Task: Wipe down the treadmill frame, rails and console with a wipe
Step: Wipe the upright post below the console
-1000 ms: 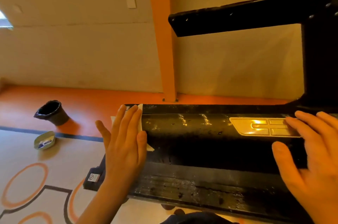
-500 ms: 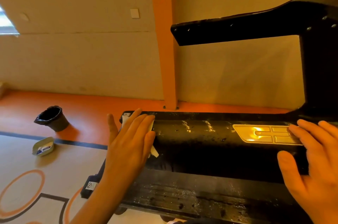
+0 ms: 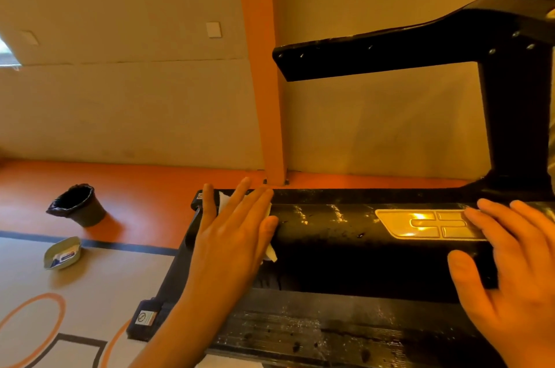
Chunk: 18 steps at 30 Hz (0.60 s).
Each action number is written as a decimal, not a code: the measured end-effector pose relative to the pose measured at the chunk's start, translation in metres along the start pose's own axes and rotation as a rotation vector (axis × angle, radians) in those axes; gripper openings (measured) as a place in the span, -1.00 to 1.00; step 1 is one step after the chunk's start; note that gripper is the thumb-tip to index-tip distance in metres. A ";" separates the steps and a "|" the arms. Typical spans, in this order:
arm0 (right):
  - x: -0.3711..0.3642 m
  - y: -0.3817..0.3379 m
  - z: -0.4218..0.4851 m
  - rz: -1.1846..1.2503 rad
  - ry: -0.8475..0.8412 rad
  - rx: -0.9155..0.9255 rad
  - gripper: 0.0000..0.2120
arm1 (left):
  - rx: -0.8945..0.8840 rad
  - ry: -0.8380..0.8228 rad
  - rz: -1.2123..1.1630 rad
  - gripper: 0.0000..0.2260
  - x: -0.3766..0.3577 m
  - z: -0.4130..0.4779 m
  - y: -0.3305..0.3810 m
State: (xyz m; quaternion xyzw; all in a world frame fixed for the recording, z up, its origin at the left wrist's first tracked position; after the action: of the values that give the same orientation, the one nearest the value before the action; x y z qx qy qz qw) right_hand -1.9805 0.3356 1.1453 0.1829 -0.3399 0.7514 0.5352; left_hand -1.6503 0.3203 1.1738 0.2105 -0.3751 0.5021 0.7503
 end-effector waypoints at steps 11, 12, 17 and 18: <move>0.007 -0.012 0.005 0.004 0.068 0.021 -0.48 | 0.044 -0.030 0.008 -0.47 -0.003 0.003 0.004; 0.008 -0.014 0.005 0.005 0.072 0.023 -0.48 | 0.048 -0.043 -0.002 -0.48 -0.006 0.006 0.008; 0.015 -0.023 0.006 -0.028 0.114 0.044 -0.51 | 0.083 -0.062 -0.056 -0.52 -0.017 0.011 0.037; 0.016 -0.024 0.006 -0.034 0.124 0.047 -0.51 | 0.095 -0.057 -0.063 -0.51 -0.017 0.009 0.040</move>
State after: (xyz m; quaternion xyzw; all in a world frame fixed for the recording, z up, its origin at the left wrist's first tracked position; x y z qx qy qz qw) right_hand -1.9643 0.3465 1.1674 0.1545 -0.2851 0.7598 0.5635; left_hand -1.6936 0.3199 1.1638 0.2719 -0.3653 0.4892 0.7438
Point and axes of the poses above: each hand's wrist, its own z-axis towards the middle knuckle, its own x-axis out of the back of the hand, y = z × x, the point moved 9 cm from there along z, towards the middle knuckle, and after that the axes turned 9 degrees about -x, right-handed, at the moved point
